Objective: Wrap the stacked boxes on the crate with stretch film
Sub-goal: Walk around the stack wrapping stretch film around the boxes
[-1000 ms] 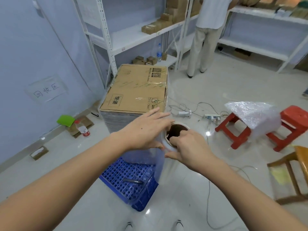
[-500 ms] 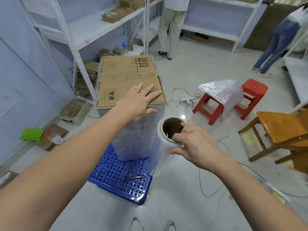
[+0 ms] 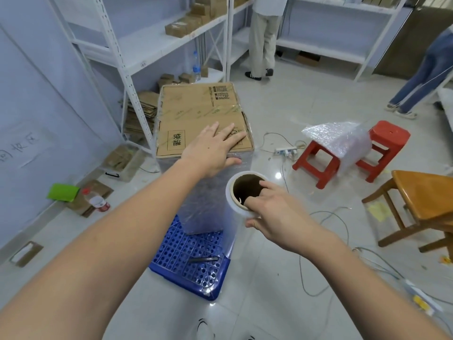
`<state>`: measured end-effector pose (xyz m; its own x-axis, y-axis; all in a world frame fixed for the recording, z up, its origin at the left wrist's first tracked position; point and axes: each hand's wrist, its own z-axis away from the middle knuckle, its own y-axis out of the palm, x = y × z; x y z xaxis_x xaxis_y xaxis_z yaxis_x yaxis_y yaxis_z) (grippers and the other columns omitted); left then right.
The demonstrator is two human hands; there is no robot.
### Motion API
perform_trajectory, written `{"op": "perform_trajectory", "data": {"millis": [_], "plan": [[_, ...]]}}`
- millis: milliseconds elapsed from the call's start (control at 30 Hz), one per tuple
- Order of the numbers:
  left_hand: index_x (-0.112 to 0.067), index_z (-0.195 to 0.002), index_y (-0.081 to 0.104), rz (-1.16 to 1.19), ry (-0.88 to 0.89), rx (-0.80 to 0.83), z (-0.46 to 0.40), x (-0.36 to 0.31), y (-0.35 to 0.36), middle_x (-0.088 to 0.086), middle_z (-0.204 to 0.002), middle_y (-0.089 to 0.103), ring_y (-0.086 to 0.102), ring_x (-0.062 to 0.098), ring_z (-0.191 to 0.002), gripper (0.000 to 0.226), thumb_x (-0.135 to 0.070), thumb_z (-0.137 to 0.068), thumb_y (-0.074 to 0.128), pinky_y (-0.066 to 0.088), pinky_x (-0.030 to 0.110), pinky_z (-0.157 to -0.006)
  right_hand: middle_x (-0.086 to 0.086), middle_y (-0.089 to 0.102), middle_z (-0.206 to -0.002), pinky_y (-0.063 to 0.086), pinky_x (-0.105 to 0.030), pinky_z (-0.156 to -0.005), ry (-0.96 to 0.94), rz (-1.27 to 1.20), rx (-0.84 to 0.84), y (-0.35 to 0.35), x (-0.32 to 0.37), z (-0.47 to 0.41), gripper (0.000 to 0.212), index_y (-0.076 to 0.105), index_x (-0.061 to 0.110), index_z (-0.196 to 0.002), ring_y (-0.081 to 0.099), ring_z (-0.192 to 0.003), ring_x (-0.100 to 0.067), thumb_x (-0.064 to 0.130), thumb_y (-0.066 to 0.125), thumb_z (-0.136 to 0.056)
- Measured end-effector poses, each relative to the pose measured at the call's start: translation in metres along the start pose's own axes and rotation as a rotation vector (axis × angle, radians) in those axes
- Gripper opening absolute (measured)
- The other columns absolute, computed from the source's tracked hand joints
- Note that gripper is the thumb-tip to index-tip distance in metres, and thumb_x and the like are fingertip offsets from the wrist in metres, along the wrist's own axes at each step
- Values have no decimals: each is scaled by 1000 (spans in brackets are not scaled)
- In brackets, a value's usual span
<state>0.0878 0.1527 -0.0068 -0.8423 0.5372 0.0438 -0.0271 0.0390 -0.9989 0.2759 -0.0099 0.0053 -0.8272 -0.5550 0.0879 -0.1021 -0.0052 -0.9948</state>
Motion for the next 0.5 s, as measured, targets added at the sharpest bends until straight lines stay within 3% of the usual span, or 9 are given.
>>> {"op": "perform_trajectory", "data": {"millis": [100,200,367,500], "plan": [[-45,-163,0,7,-1,-8,3,0,0,-3,-174,6,7,34,-159,80,-75,-97,32,10,49,-129,7,59,-75,40,-33,-105,51,50,16,-1,9,-1,19,46,28,-83,53,-81,-17,40,59,-89],[-43,-163,1,-1,3,-19,4,0,0,-2,-174,8,9,35,-159,80,-75,-97,33,12,49,-129,1,51,-68,47,-37,-83,141,135,58,-4,24,-6,21,38,21,-83,49,-69,-23,36,52,-87],[-44,-163,4,23,6,-28,6,2,0,-2,-173,11,11,34,-158,80,-76,-96,34,13,49,-129,2,46,-59,30,-30,-45,337,185,140,-9,38,-28,60,43,16,-78,44,-49,-16,75,42,-87],[-41,-162,18,125,7,-67,7,5,0,-1,-172,20,16,30,-158,83,-73,-93,51,13,48,-129,1,44,-59,32,-28,-47,444,134,189,-10,41,-45,59,43,14,-70,42,-50,-15,70,50,-88]]}}
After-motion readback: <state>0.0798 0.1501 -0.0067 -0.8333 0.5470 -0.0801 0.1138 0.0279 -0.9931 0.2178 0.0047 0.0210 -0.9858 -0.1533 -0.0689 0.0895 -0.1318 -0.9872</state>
